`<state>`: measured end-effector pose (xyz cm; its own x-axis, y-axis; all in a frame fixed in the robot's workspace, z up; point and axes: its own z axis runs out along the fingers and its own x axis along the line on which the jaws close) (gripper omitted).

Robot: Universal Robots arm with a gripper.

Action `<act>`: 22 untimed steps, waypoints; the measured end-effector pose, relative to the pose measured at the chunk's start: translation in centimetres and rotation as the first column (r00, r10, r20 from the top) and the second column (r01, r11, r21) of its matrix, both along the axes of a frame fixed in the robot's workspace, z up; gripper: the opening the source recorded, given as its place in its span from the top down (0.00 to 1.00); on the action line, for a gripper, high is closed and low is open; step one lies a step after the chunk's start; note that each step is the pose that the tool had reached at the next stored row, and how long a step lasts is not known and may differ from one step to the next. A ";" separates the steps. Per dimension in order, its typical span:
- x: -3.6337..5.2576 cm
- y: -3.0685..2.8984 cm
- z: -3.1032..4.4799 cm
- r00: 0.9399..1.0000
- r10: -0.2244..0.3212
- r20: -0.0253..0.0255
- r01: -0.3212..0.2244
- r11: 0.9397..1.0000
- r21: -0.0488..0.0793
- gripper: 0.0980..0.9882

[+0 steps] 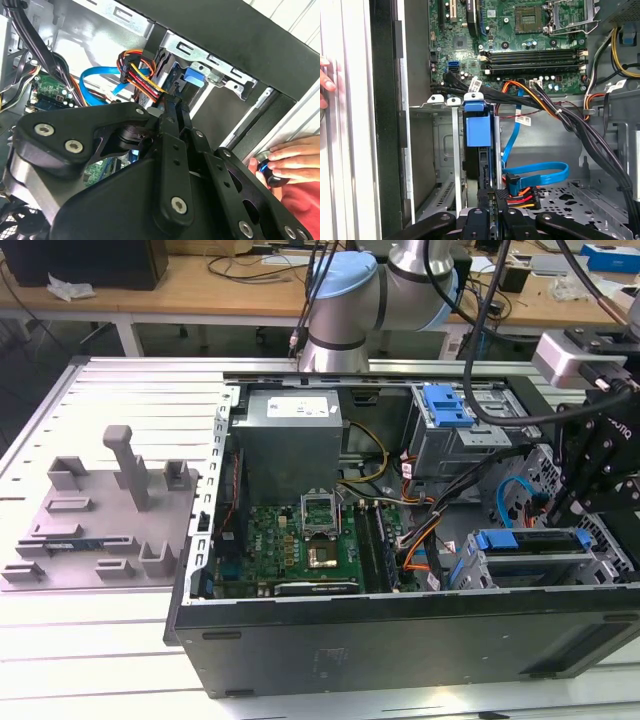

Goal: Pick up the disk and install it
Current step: 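Insert the first disk wire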

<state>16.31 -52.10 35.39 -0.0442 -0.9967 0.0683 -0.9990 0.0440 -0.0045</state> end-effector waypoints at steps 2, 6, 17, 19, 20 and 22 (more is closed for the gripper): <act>0.00 -0.04 -0.03 1.000 -0.001 0.000 0.001 1.000 0.000 0.93; 0.00 -0.16 -0.10 1.000 -0.004 0.000 0.004 1.000 0.000 0.93; 0.00 -0.18 -0.31 1.000 -0.006 0.000 0.006 1.000 0.000 0.93; 0.00 -0.19 -0.34 1.000 -0.006 0.000 0.006 1.000 0.000 0.93; 0.00 -0.19 -0.36 1.000 -0.007 0.000 0.007 1.000 0.000 0.93; 0.00 -0.21 -0.43 1.000 -0.007 0.000 0.007 1.000 0.000 0.93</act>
